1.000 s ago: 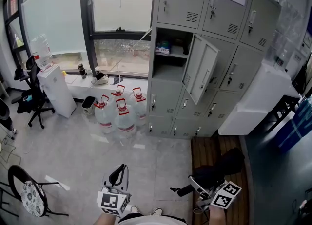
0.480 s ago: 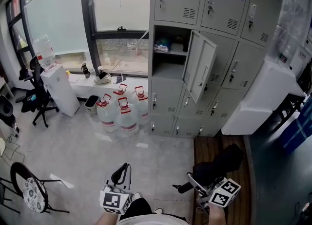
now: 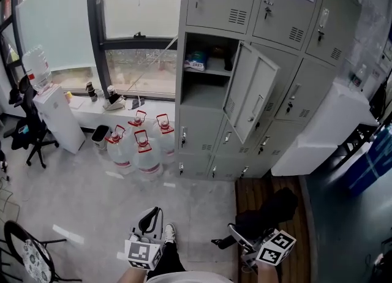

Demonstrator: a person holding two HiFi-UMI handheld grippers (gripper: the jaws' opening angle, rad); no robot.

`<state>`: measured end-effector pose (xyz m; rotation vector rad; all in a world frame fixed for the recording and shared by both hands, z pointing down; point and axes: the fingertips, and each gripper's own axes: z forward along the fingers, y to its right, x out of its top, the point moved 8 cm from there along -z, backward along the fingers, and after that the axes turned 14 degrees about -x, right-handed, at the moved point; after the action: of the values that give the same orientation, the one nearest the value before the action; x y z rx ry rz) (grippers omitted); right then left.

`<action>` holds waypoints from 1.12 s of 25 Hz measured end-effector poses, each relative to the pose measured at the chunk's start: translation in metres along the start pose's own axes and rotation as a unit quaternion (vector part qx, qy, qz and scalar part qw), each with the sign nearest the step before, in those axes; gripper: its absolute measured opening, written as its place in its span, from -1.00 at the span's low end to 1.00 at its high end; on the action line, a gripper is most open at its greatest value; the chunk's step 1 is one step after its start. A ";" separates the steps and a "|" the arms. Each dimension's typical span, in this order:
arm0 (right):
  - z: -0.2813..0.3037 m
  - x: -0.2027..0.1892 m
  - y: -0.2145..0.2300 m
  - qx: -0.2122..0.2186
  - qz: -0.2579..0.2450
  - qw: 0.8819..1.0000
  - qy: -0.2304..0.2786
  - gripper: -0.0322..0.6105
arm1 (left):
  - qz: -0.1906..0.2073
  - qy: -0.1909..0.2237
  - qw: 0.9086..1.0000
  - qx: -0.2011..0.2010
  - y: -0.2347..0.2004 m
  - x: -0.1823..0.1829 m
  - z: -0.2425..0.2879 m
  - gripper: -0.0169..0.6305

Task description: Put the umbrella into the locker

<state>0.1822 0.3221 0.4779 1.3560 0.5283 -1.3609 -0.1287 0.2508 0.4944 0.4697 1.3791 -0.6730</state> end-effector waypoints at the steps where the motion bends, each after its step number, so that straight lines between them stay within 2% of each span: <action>1: 0.014 0.005 0.005 -0.002 0.002 1.000 -0.001 -0.25 | 0.001 0.001 1.000 -0.005 -0.012 0.003 0.014 -0.82; 9: 0.157 0.059 0.024 -0.002 0.031 1.000 0.004 -0.25 | -0.003 -0.003 0.999 -0.051 -0.133 0.035 0.111 -0.82; 16: 0.226 0.095 0.031 -0.033 0.019 0.999 -0.007 -0.25 | 0.023 -0.001 0.995 -0.096 -0.201 0.053 0.175 -0.82; 23: 0.259 0.116 0.050 -0.063 -0.040 0.997 -0.017 -0.25 | 0.018 0.001 0.991 -0.135 -0.212 0.066 0.237 -0.83; 28: 0.279 0.127 0.080 -0.033 -0.032 0.999 -0.014 -0.25 | 0.028 0.008 0.991 -0.132 -0.206 0.075 0.270 -0.83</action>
<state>0.1684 0.0058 0.4623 1.2747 0.5962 -1.4008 -0.0665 -0.0909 0.4770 0.3028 1.4410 -0.4338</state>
